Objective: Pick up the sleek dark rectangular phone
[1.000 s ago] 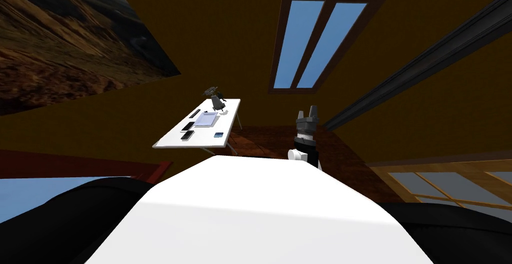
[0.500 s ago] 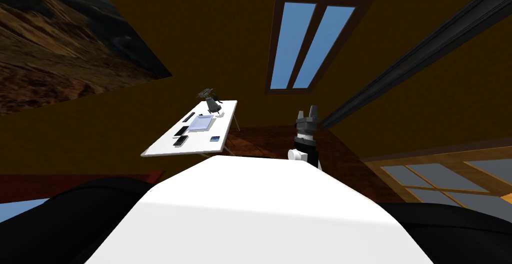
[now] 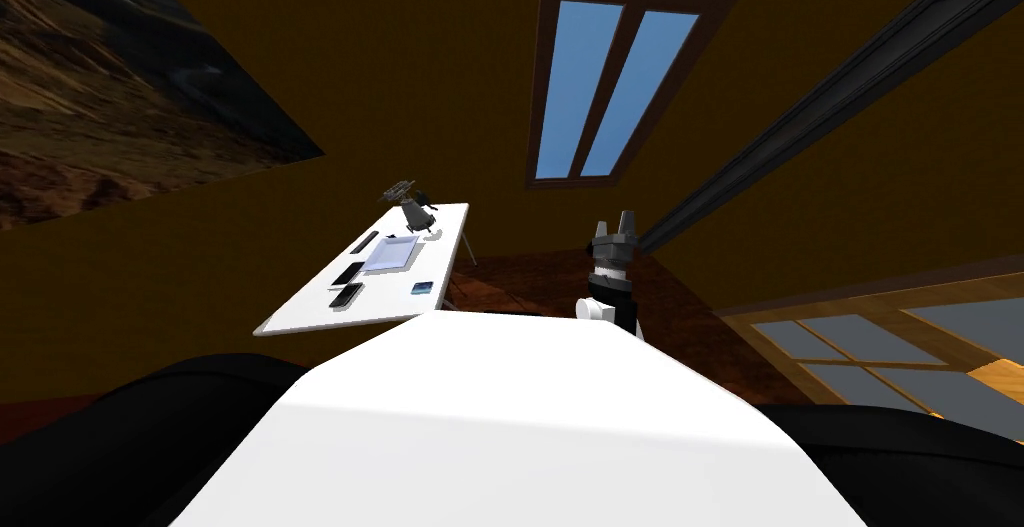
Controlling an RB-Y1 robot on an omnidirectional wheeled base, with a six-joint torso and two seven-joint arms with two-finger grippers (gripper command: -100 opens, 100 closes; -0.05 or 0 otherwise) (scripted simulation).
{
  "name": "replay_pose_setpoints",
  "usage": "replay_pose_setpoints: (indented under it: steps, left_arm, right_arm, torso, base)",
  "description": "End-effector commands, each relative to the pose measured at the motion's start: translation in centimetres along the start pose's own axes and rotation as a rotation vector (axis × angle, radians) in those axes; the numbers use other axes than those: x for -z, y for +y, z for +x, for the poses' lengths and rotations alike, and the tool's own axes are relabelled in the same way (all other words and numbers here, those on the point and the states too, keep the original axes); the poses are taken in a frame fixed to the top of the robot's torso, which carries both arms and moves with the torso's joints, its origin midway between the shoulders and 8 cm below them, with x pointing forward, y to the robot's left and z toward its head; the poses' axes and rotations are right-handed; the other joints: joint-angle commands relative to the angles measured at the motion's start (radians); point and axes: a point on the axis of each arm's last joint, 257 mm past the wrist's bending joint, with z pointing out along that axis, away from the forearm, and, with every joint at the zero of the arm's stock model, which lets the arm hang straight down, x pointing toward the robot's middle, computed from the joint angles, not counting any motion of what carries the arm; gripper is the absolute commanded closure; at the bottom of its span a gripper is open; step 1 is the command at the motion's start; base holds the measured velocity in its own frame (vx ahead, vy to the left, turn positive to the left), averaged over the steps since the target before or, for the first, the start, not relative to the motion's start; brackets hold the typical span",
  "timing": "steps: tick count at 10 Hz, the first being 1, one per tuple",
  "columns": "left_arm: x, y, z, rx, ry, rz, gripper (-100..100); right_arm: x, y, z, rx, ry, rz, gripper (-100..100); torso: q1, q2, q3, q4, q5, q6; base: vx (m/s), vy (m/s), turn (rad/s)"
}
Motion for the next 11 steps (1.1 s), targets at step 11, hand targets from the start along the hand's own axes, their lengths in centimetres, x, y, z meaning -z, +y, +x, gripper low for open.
replay_pose_setpoints:
  steps: [11]
  left_arm:
    - [7.8, 6.7, -8.3, -0.105, -0.042, -0.199, -100]
  right_arm:
    - [0.0, 0.0, 0.0, 0.0, 0.0, 0.0, 0]
  torso:
    - [0.003, -0.009, -0.005, -0.002, 0.001, 0.001]
  base:
    - [0.129, 0.043, -0.128]
